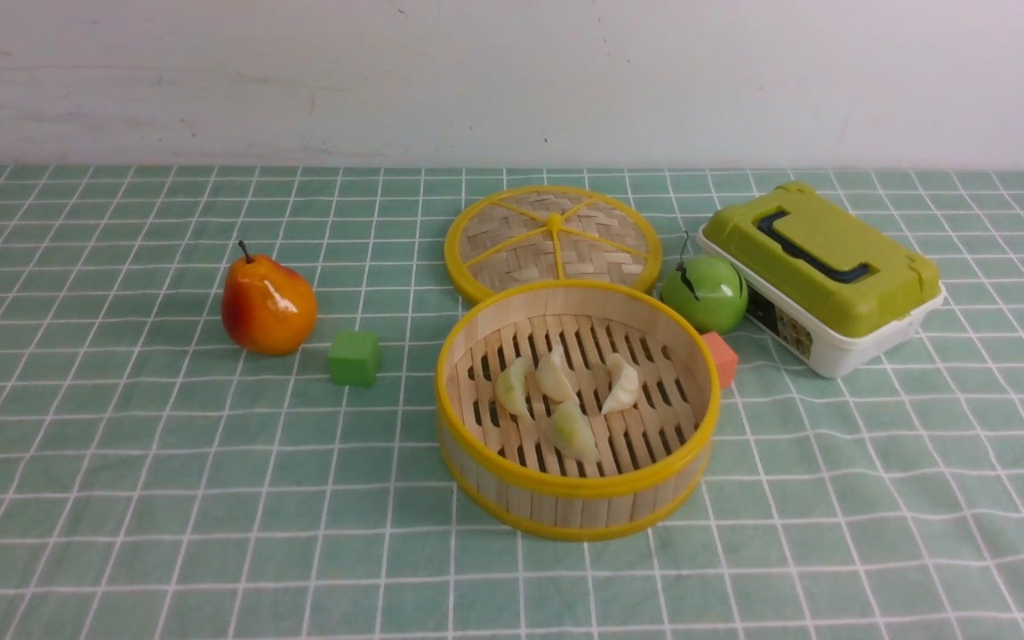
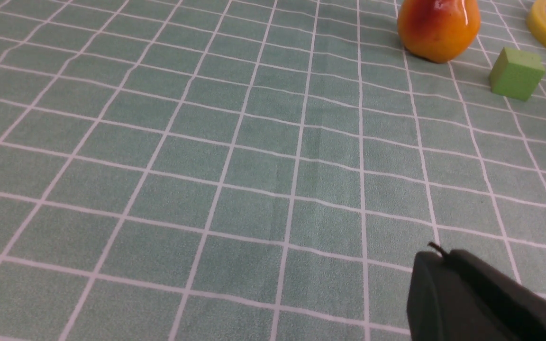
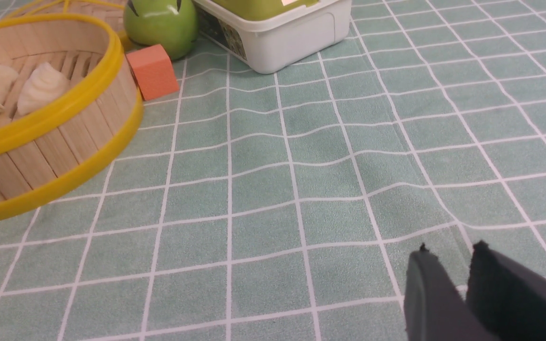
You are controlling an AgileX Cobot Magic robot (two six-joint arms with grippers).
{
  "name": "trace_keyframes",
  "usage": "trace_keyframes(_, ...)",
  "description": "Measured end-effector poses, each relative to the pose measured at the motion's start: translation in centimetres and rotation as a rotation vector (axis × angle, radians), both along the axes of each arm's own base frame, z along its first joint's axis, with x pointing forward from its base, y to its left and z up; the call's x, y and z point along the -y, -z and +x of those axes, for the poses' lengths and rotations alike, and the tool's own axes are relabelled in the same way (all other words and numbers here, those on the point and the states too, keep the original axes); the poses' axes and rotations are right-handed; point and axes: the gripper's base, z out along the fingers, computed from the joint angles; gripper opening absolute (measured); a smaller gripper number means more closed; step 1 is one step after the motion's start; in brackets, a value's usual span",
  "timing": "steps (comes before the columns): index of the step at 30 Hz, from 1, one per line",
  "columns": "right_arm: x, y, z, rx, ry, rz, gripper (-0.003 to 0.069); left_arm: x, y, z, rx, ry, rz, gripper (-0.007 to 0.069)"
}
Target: Put the dumplings into the steamer on the table with the blue tablecloth.
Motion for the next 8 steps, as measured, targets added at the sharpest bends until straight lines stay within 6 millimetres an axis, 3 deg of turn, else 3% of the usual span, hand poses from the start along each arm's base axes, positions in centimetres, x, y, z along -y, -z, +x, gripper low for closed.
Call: trace_keyframes(8,0.0,0.0,0.0,0.0,0.0,0.001,0.0146,0.0,0.0,0.0,0.0,0.0,0.0,-0.0011)
